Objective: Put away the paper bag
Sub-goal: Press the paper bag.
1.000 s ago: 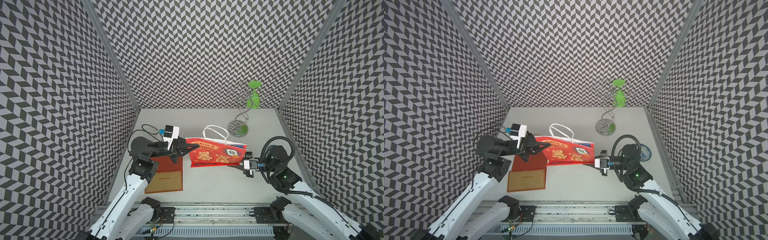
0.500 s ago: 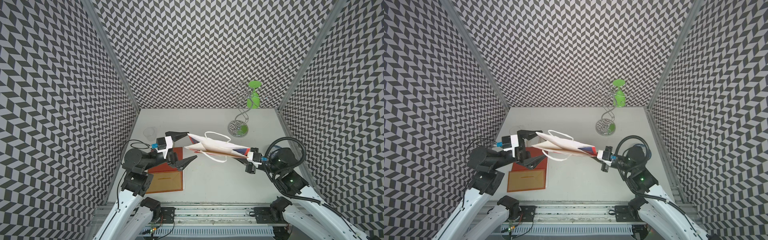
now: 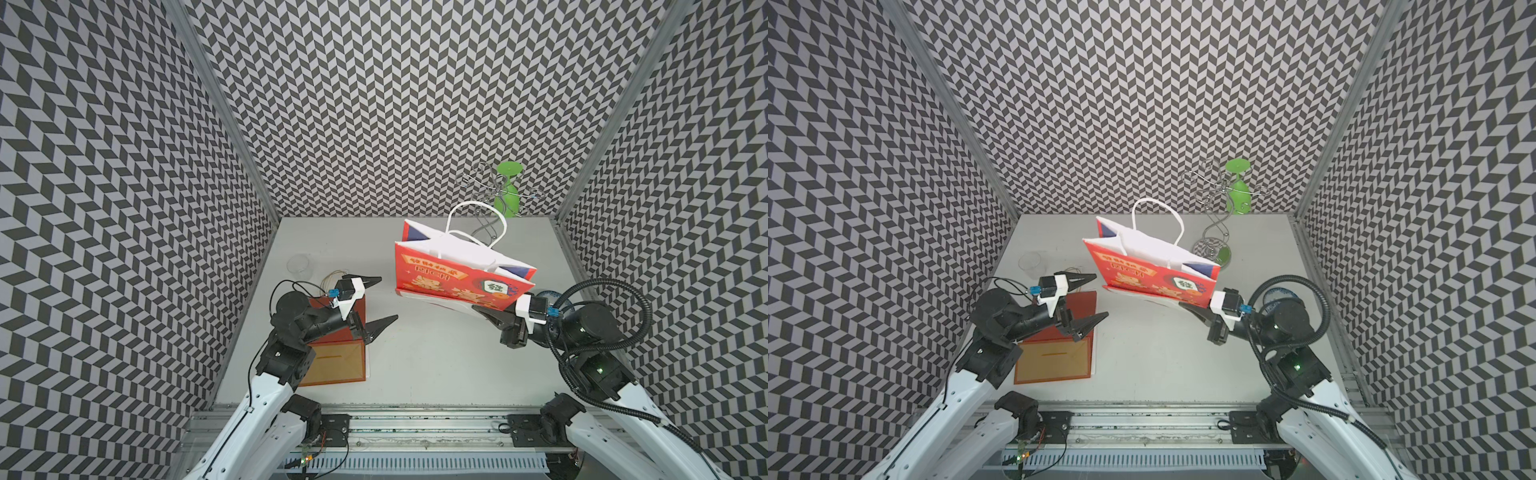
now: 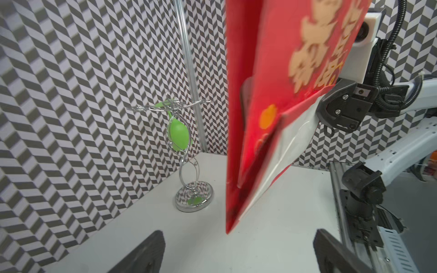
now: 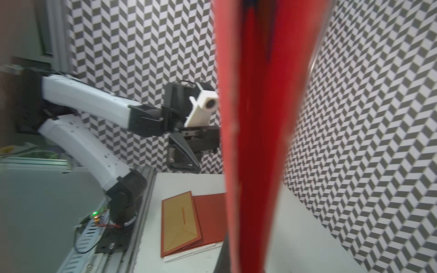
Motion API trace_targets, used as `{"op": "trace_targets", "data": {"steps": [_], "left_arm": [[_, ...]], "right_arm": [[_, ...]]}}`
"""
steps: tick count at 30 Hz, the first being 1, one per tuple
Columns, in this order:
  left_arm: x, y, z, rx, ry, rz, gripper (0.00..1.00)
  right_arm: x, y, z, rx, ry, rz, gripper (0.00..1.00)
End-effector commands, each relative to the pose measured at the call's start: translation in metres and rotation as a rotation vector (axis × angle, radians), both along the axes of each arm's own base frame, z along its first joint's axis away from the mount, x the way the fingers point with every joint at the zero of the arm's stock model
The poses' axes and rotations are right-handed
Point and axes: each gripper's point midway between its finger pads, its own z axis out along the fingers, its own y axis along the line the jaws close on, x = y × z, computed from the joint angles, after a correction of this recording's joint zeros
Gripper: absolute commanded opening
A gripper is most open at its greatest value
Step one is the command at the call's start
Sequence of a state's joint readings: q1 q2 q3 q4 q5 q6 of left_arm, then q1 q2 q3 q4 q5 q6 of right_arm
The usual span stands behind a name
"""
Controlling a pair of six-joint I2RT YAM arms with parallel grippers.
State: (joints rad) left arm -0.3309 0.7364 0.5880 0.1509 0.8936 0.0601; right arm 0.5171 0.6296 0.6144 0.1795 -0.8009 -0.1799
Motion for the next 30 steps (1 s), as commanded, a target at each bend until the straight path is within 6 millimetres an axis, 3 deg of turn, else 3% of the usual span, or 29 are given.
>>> {"op": "trace_targets", "data": {"steps": [1,5,8,11,16,19,20,22,24,25,27,30], "left_arm": [[-0.021,-0.009,0.009,-0.036,0.005,-0.168,1.0],[-0.052,-0.012,0.022,-0.083,-0.028,-0.348,0.98],[-0.068,-0.012,0.028,-0.096,-0.034,-0.423,0.88],[-0.065,-0.014,0.026,-0.095,-0.014,-0.409,0.64],[-0.055,-0.016,0.023,-0.11,0.02,-0.372,0.32],[-0.05,-0.017,0.023,-0.118,0.038,-0.361,0.04],[-0.048,-0.017,0.023,-0.12,0.044,-0.354,0.0],[-0.046,-0.017,0.022,-0.122,0.053,-0.342,0.0],[-0.042,-0.018,0.018,-0.123,0.078,-0.327,0.0],[-0.042,-0.018,0.017,-0.122,0.087,-0.326,0.0],[-0.043,-0.018,0.014,-0.125,0.106,-0.33,0.0],[-0.045,-0.017,0.013,-0.139,0.123,-0.334,0.0]], "right_arm": [[-0.031,0.007,0.006,-0.005,0.0,0.192,0.0],[-0.027,0.012,-0.003,-0.015,0.072,0.221,0.0],[-0.018,0.016,-0.004,0.011,0.152,0.226,0.0],[-0.018,0.022,-0.006,0.014,0.199,0.275,0.0],[-0.013,0.03,-0.017,-0.012,0.257,0.289,0.0],[-0.011,0.031,-0.021,-0.013,0.272,0.279,0.0],[-0.011,0.031,-0.023,-0.015,0.276,0.278,0.0],[-0.01,0.03,-0.028,-0.019,0.277,0.268,0.02],[-0.003,0.03,-0.036,-0.023,0.289,0.219,0.4],[0.0,0.029,-0.04,-0.024,0.293,0.199,0.48],[0.002,0.028,-0.052,-0.032,0.3,0.18,0.53],[0.001,0.028,-0.067,-0.025,0.333,0.19,0.48]]}}
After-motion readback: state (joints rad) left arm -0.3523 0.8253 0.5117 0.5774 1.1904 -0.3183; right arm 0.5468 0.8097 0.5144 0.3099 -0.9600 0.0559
